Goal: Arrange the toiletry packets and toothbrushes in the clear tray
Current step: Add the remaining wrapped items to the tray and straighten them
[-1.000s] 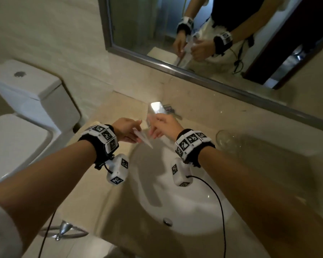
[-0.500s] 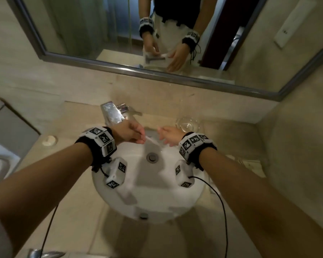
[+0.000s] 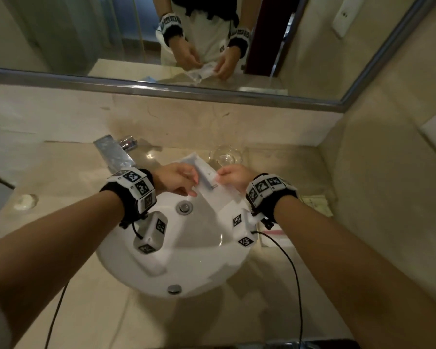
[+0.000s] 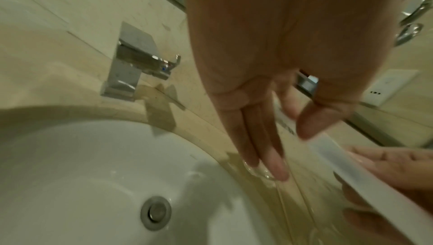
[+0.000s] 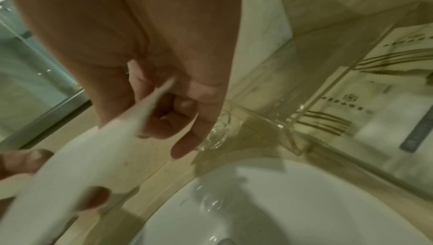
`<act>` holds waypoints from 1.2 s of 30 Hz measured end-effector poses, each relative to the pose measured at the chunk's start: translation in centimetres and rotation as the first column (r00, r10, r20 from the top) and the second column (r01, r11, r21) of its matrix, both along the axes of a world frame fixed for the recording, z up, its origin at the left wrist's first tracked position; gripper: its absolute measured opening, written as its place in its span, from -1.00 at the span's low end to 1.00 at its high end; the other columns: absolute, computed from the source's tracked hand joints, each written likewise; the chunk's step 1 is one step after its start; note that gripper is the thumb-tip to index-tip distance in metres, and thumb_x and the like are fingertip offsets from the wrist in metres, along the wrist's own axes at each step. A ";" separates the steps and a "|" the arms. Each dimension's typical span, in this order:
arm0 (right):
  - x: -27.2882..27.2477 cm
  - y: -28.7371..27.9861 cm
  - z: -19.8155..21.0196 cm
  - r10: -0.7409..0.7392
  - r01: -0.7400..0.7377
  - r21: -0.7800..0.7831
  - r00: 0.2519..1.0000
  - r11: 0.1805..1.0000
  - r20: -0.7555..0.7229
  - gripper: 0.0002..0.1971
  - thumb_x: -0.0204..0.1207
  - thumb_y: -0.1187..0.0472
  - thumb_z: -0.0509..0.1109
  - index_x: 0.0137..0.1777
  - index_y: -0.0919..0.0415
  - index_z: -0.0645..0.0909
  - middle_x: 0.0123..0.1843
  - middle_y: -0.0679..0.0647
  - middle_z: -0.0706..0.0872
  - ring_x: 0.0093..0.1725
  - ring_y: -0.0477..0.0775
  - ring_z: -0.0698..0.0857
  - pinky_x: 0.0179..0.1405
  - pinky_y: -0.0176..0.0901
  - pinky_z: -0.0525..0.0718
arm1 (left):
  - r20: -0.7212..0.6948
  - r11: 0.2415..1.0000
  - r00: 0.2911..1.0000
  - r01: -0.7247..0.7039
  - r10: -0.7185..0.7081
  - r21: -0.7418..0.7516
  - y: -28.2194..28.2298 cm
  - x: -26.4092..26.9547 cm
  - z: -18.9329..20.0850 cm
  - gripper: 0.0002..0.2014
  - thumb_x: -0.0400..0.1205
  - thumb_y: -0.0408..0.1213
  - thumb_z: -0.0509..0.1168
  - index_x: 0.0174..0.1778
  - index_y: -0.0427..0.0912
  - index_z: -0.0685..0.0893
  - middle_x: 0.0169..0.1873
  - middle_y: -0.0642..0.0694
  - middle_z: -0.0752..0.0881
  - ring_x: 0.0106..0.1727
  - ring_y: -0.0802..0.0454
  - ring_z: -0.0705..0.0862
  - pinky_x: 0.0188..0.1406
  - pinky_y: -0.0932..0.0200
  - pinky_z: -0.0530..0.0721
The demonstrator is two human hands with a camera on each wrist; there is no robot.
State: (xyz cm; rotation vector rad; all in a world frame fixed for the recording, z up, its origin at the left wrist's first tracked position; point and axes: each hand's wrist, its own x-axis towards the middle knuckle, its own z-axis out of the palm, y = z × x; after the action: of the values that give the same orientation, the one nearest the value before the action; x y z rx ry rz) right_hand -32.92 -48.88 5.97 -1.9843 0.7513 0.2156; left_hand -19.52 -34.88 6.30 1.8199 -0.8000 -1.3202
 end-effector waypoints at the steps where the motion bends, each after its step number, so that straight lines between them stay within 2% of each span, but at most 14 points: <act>1: -0.4 -0.4 0.1 -0.007 0.007 -0.006 1.000 1.000 0.005 -0.70 0.61 0.28 0.28 0.23 0.47 0.61 0.02 0.19 0.61 0.03 0.12 0.59 0.09 -0.07 0.56 | -0.004 0.997 0.997 -0.071 0.071 -0.005 -0.4 -0.3 -0.1 -0.65 0.46 -0.69 0.21 -0.22 -0.07 0.55 -0.28 -0.16 0.60 -0.21 -0.13 0.64 -0.33 0.26 0.69; 3: -1.3 -1.1 0.2 -0.008 0.007 -0.029 1.000 1.000 -0.003 -0.71 0.62 0.26 0.28 0.24 0.44 0.61 0.06 0.26 0.64 0.06 0.18 0.61 0.00 -0.15 0.58 | -0.016 0.974 0.975 -0.224 0.224 -0.035 -1.1 -0.7 -0.3 -0.63 0.50 -0.62 0.13 0.01 -0.02 0.46 -0.24 -0.12 0.60 -0.22 -0.15 0.70 -0.24 0.15 0.69; 5: -2.3 -1.6 0.3 -0.011 0.011 -0.025 1.000 1.000 -0.018 -0.69 0.63 0.24 0.26 0.27 0.41 0.59 0.18 0.30 0.66 0.09 0.20 0.63 -0.02 -0.20 0.61 | -0.049 0.952 0.954 -0.299 0.297 -0.057 -1.8 -1.0 -0.2 -0.63 0.56 -0.50 0.15 0.17 0.02 0.38 -0.22 -0.09 0.62 -0.24 -0.11 0.70 -0.14 0.09 0.67; 8: -3.6 -2.1 0.4 -0.033 0.033 0.019 0.999 0.999 -0.018 -0.70 0.62 0.23 0.26 0.26 0.38 0.57 0.15 0.25 0.66 0.07 0.17 0.65 -0.08 -0.19 0.68 | -0.096 0.932 0.934 -0.352 0.344 -0.082 -2.8 -1.3 -0.1 -0.62 0.60 -0.36 0.25 0.27 0.05 0.34 -0.20 -0.08 0.65 -0.27 -0.04 0.67 -0.18 0.15 0.67; 10: -4.3 -2.3 0.3 -0.066 0.067 0.047 0.998 0.997 -0.014 -0.72 0.61 0.24 0.27 0.26 0.35 0.57 0.08 0.17 0.65 0.02 0.12 0.65 -0.15 -0.23 0.68 | -0.100 0.925 0.929 -0.367 0.357 -0.101 -3.4 -1.6 -0.2 -0.68 0.60 -0.33 0.29 0.23 -0.03 0.42 -0.21 -0.08 0.65 -0.28 0.00 0.64 -0.22 0.20 0.66; 14: -5.5 -2.9 0.2 -0.103 0.104 0.072 0.994 0.992 -0.020 -0.74 0.59 0.25 0.30 0.24 0.29 0.60 0.14 0.21 0.70 0.07 0.16 0.69 -0.01 -0.12 0.71 | -0.043 0.960 0.966 -0.257 0.254 -0.106 -4.3 -2.4 -0.4 -0.95 0.61 -0.24 0.29 -0.08 -0.11 0.62 -0.25 -0.06 0.65 -0.25 0.07 0.62 -0.16 0.25 0.63; 16: -6.1 -3.1 0.1 -0.141 0.142 0.104 0.990 0.984 -0.018 -0.76 0.58 0.26 0.32 0.21 0.27 0.62 0.16 0.21 0.71 0.09 0.16 0.70 0.02 -0.10 0.70 | -0.026 0.971 0.977 -0.213 0.212 -0.104 -4.7 -2.7 -0.5 -0.94 0.60 -0.26 0.30 -0.10 -0.16 0.62 -0.27 -0.06 0.64 -0.24 0.08 0.62 -0.17 0.27 0.63; 19: -6.8 -3.2 0.1 -0.200 0.201 0.221 0.979 0.954 -0.026 -0.87 0.56 0.29 0.33 0.07 0.22 0.64 -0.01 0.07 0.71 0.00 0.07 0.69 0.01 -0.13 0.70 | -0.027 0.976 0.985 -0.173 0.171 -0.132 -5.3 -3.2 -0.5 -0.98 0.56 -0.34 0.34 -0.16 -0.13 0.64 -0.23 -0.06 0.66 -0.14 0.02 0.64 -0.01 0.17 0.63; 23: -7.4 -3.1 0.5 -0.229 0.219 0.276 0.973 0.936 0.002 -0.71 0.53 0.24 0.37 0.23 0.30 0.61 -0.03 0.03 0.72 0.00 0.02 0.69 0.09 -0.11 0.68 | -0.022 0.981 0.995 -0.098 0.096 -0.165 -6.4 -4.5 -0.1 -0.89 0.51 -0.41 0.38 -0.22 -0.09 0.67 -0.25 -0.10 0.62 -0.10 -0.03 0.60 0.06 0.09 0.56; 27: -8.1 -3.2 0.7 -0.200 0.192 0.163 0.979 0.968 0.034 -0.70 0.51 0.20 0.41 0.24 0.20 0.63 -0.12 -0.09 0.68 -0.19 -0.14 0.61 -0.09 -0.28 0.56 | -0.059 0.975 0.996 -0.072 0.061 -0.211 -7.5 -6.1 0.4 -0.74 0.35 -0.36 0.48 -0.12 0.01 0.67 -0.09 -0.19 0.62 0.02 -0.10 0.63 0.23 -0.09 0.59; 30: -8.9 -3.4 0.5 -0.192 0.187 0.136 0.981 0.973 0.024 -0.88 0.48 0.21 0.44 0.00 0.15 0.62 -0.29 -0.04 0.60 -0.37 -0.10 0.50 -0.33 -0.31 0.47 | -0.088 0.964 0.994 -0.088 0.068 -0.252 -8.3 -7.1 0.3 -0.68 0.42 -0.39 0.46 0.04 -0.07 0.62 0.07 -0.29 0.54 0.09 -0.16 0.62 0.22 -0.12 0.64; 31: -9.3 -3.4 0.4 -0.218 0.211 0.154 0.975 0.965 0.034 -0.93 0.48 0.24 0.44 -0.10 0.16 0.60 -0.35 -0.01 0.55 -0.44 -0.08 0.45 -0.42 -0.32 0.43 | -0.105 0.960 0.991 -0.110 0.085 -0.259 -8.6 -7.4 0.2 -0.67 0.48 -0.41 0.42 0.13 -0.12 0.58 0.08 -0.30 0.55 0.07 -0.16 0.62 0.19 -0.09 0.65; 33: -10.2 -3.7 0.4 -0.302 0.276 0.253 0.950 0.927 0.073 -0.87 0.49 0.35 0.40 -0.19 0.11 0.58 -0.38 0.04 0.53 -0.48 -0.06 0.44 -0.49 -0.32 0.42 | -0.126 0.965 0.988 -0.116 0.088 -0.234 -9.1 -7.9 0.1 -0.65 0.56 -0.35 0.35 0.25 -0.16 0.51 0.04 -0.26 0.61 0.02 -0.14 0.64 0.12 -0.01 0.66; 36: -11.6 -4.1 0.8 -0.432 0.367 0.411 0.899 0.834 0.075 -0.88 0.54 0.44 0.31 -0.11 0.20 0.57 -0.29 0.10 0.59 -0.38 -0.01 0.55 -0.38 -0.30 0.57 | -0.083 0.991 0.996 0.018 -0.029 -0.131 -9.4 -8.1 -0.2 -0.73 0.59 -0.27 0.32 0.21 -0.15 0.58 -0.02 -0.14 0.68 0.01 -0.10 0.67 0.07 0.07 0.66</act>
State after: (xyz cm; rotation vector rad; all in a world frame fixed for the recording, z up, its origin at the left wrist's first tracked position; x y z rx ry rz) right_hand -44.52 -53.01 6.74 -1.4097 0.9197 -0.0523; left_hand -27.67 -44.33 6.06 1.6470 -0.8444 -1.3199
